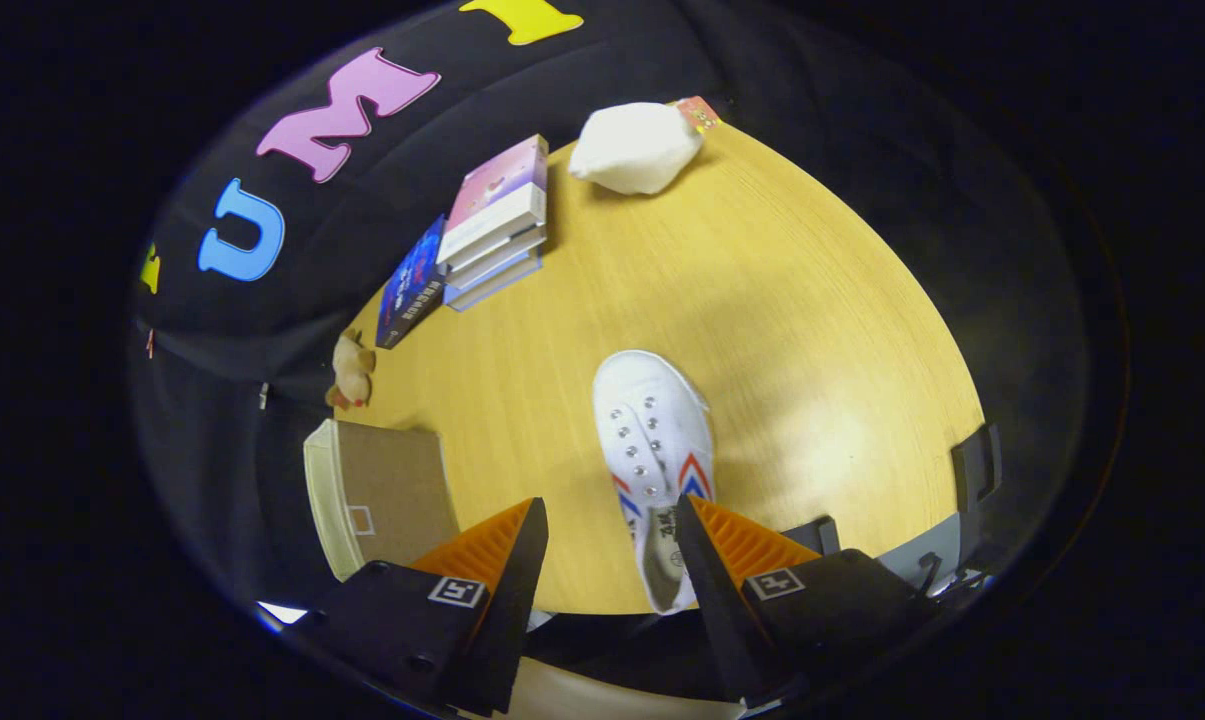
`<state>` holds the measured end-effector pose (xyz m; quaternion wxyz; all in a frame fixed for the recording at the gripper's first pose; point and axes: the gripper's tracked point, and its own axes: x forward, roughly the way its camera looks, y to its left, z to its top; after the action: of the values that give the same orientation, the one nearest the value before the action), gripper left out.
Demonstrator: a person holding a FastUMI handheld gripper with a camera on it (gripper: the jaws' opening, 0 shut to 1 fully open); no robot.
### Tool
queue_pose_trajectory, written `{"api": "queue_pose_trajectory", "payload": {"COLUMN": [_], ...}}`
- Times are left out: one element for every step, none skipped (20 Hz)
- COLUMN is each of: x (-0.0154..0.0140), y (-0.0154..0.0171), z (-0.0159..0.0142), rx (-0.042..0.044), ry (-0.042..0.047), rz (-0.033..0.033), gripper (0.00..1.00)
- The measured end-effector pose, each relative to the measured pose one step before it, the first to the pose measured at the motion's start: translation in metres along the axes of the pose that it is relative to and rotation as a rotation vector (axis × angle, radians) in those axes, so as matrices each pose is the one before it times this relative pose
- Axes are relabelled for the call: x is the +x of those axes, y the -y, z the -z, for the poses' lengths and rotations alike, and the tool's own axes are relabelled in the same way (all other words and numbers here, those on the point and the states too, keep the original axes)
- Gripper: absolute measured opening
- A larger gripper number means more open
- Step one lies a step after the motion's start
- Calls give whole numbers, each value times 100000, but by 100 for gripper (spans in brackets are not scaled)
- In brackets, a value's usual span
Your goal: Open the storage box then place both shoes into the box .Put the left shoe in first, then the right shoe, with the right side of both shoes facing outward in a uniform manner.
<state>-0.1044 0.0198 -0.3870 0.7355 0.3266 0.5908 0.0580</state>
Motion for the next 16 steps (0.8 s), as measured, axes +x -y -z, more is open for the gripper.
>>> {"api": "queue_pose_trajectory", "payload": {"x": [826,722,808,710,786,671,588,559,647,500,539,457,264,153,-34,19], "y": [1057,934,768,438,276,199,-100,-106,22,151,40,-205,-174,165,925,-136], "z": [347,278,109,-28,7,38,-4,-88,-119,-53,135,169,-111,407,-247,-165], "rx": [-217,-395,-176,389,783,790,602,-13,-1102,-1497,-1417,-498,-441,-395,-1824,-452], "ry": [-1863,-1507,-1299,-851,-792,-1005,-846,-771,-614,-619,-1222,-1609,-918,-497,-327,229], "rz": [1426,1450,1070,260,223,130,-597,-327,644,669,491,-1059,-218,-55,1608,-1104], "gripper": [79,79,79,79,79,79,79,79,79,79,77,75,70,62,60,45]}}
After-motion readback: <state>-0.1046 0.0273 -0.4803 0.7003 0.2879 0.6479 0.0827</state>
